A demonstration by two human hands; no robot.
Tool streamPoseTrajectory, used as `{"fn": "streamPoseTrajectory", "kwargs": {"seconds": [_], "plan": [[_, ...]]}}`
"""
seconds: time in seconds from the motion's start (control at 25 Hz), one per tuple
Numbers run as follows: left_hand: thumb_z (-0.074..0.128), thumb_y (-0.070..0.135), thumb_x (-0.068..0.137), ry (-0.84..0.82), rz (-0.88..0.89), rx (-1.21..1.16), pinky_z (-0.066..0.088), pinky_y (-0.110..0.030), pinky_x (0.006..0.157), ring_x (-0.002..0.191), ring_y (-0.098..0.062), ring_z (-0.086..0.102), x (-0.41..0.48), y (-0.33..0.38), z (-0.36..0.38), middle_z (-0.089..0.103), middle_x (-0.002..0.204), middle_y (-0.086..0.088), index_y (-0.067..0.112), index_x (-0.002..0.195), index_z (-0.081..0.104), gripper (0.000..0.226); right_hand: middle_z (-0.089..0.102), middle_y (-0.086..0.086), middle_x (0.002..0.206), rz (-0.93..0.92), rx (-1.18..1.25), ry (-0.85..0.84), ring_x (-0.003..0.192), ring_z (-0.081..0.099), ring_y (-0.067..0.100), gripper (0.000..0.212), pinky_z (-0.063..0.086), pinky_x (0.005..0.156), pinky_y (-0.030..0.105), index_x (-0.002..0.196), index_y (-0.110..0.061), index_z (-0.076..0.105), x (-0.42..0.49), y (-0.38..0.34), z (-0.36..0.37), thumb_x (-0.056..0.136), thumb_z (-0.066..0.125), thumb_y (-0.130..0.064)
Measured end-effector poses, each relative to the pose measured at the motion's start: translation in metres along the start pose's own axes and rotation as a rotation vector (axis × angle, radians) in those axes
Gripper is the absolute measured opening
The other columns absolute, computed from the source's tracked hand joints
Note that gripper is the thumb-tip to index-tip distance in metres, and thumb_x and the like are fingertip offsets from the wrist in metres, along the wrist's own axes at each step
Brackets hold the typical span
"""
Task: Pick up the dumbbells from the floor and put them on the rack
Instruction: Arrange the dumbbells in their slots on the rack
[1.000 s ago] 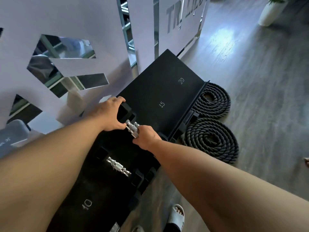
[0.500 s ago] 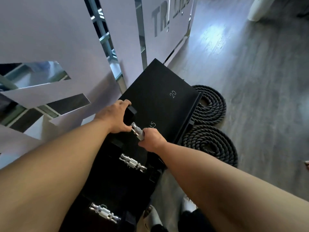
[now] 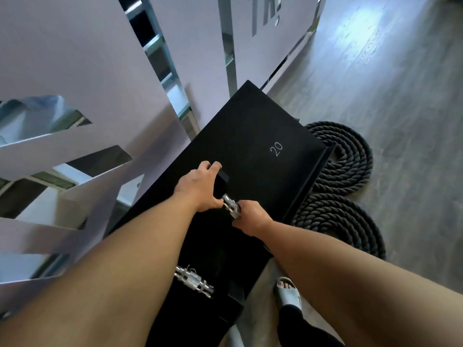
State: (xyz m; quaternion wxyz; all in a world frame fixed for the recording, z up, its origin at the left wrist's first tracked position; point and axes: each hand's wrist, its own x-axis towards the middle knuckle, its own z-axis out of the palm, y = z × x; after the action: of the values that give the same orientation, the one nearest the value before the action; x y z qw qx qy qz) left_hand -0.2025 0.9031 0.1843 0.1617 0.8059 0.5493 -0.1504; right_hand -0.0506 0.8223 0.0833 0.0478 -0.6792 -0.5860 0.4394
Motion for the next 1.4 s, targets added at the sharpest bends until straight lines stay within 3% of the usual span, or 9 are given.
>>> {"fn": "streamPoseTrajectory", "kwargs": {"seconds": [0.28, 0.56, 0.68, 0.84, 0.96, 1.2, 1.4], "plan": [[0.08, 0.059, 0.07, -0.064, -0.07, 0.034, 0.055, -0.041, 0.081, 0.119, -0.029, 0.054, 0.035, -0.002, 0.04, 0.031, 0.151, -0.007, 0.033, 0.148, 0.022, 0.1, 0.062, -0.002, 0.084, 0.014, 0.002, -0.058, 0.076, 0.063, 0.019, 0.022, 0.05, 0.066, 0.033, 0.084, -0.024, 0.056, 0.034, 0.028, 0.008, 0.08, 0.077, -0.019], [0.08, 0.06, 0.071, -0.08, -0.053, 0.056, 0.055, -0.045, 0.087, 0.126, -0.029, 0.05, 0.035, -0.004, 0.033, 0.031, 0.154, -0.004, 0.033, 0.153, 0.021, 0.105, 0.064, 0.002, 0.091, 0.01, -0.058, -0.074, 0.078, 0.064, 0.023, 0.022, 0.055, 0.068, 0.036, 0.095, -0.021, 0.056, 0.033, 0.031, 0.005, 0.081, 0.074, -0.023], [0.077, 0.068, 0.071, -0.079, -0.035, 0.125, 0.056, -0.042, 0.081, 0.122, -0.027, 0.053, 0.028, -0.006, 0.02, 0.04, 0.147, -0.004, 0.034, 0.155, 0.021, 0.106, 0.061, -0.002, 0.087, 0.011, -0.069, -0.06, 0.072, 0.062, 0.017, 0.029, 0.051, 0.058, 0.033, 0.1, -0.022, 0.054, 0.029, 0.029, -0.003, 0.08, 0.075, -0.028], [0.065, 0.072, 0.079, -0.025, -0.031, 0.245, 0.054, -0.036, 0.073, 0.107, -0.023, 0.059, 0.008, -0.008, -0.004, 0.051, 0.132, -0.001, 0.03, 0.15, 0.033, 0.089, 0.059, -0.004, 0.088, 0.003, -0.054, -0.009, 0.073, 0.063, 0.016, 0.044, 0.047, 0.054, 0.031, 0.12, -0.024, 0.052, 0.017, 0.026, -0.026, 0.084, 0.074, -0.038], [0.062, 0.071, 0.082, 0.011, -0.068, 0.235, 0.053, -0.034, 0.071, 0.102, -0.02, 0.06, -0.011, -0.011, -0.025, 0.056, 0.122, 0.002, 0.03, 0.143, 0.043, 0.076, 0.063, -0.001, 0.098, -0.062, -0.141, 0.01, 0.084, 0.063, 0.021, 0.041, 0.053, 0.067, 0.034, 0.122, -0.02, 0.055, 0.007, 0.018, -0.047, 0.087, 0.07, -0.036], [0.06, 0.07, 0.082, 0.205, -0.108, 0.188, 0.049, -0.037, 0.078, 0.111, -0.025, 0.061, -0.068, -0.009, -0.066, 0.06, 0.13, 0.001, 0.029, 0.14, 0.05, 0.072, 0.062, -0.002, 0.101, -0.223, -0.312, 0.083, 0.09, 0.062, 0.024, 0.028, 0.044, 0.071, 0.033, 0.117, -0.023, 0.059, -0.026, -0.025, -0.101, 0.092, 0.061, -0.034], [0.042, 0.089, 0.075, 0.326, -0.105, 0.252, 0.039, -0.046, 0.107, 0.131, -0.028, 0.048, -0.131, 0.0, -0.097, 0.051, 0.146, -0.005, 0.025, 0.152, 0.038, 0.1, 0.06, -0.002, 0.102, -0.367, -0.417, 0.231, 0.097, 0.062, 0.026, 0.035, 0.039, 0.077, 0.036, 0.125, -0.025, 0.055, -0.079, -0.053, -0.132, 0.093, 0.06, -0.038]]}}
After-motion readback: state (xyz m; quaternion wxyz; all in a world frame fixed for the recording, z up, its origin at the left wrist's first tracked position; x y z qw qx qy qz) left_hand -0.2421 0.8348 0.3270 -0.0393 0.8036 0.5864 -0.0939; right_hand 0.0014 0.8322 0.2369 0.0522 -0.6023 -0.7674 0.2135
